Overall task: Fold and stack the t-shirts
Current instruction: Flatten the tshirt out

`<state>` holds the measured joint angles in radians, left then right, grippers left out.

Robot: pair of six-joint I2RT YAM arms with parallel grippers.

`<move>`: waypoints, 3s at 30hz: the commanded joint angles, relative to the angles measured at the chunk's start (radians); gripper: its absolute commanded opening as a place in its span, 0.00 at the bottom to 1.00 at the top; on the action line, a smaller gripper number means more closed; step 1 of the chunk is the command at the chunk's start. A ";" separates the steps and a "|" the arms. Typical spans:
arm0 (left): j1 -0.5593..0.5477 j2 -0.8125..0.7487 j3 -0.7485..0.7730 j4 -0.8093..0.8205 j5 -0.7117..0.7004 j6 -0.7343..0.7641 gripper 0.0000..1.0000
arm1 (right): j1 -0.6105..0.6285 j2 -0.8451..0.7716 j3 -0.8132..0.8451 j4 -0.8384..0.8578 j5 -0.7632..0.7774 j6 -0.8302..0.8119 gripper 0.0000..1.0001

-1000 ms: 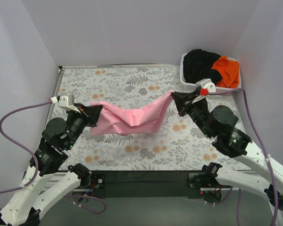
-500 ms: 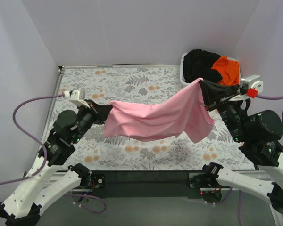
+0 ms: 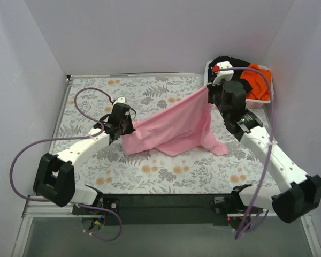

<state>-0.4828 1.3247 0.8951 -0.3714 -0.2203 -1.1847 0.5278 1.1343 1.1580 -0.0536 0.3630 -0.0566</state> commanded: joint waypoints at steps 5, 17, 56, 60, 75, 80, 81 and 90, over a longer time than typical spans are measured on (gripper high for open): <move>0.033 0.255 0.171 0.045 0.012 0.120 0.00 | -0.124 0.234 0.084 0.172 -0.243 0.093 0.01; 0.089 0.522 0.495 0.087 -0.169 0.165 0.92 | -0.226 0.648 0.382 0.170 -0.263 0.156 0.01; 0.136 0.215 -0.199 0.551 0.104 0.043 0.97 | -0.261 0.545 0.210 0.182 -0.355 0.156 0.01; 0.138 0.203 -0.203 0.585 0.114 0.057 0.90 | -0.261 0.535 0.200 0.182 -0.354 0.155 0.01; 0.138 0.219 -0.186 0.585 0.151 0.109 0.00 | -0.261 0.492 0.147 0.184 -0.345 0.155 0.01; 0.138 0.047 -0.193 0.522 0.150 0.111 0.00 | -0.264 0.424 0.091 0.184 -0.317 0.149 0.01; 0.136 0.010 -0.196 0.513 0.150 0.111 0.00 | -0.264 0.386 0.063 0.184 -0.309 0.147 0.01; 0.098 -0.366 -0.096 0.261 0.219 0.106 0.00 | -0.261 0.017 -0.083 0.134 -0.256 0.132 0.01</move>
<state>-0.3626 1.0176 0.7410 0.0101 -0.0467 -1.0752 0.2695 1.2778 1.0889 0.0647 0.0769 0.0933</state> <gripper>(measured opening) 0.019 0.020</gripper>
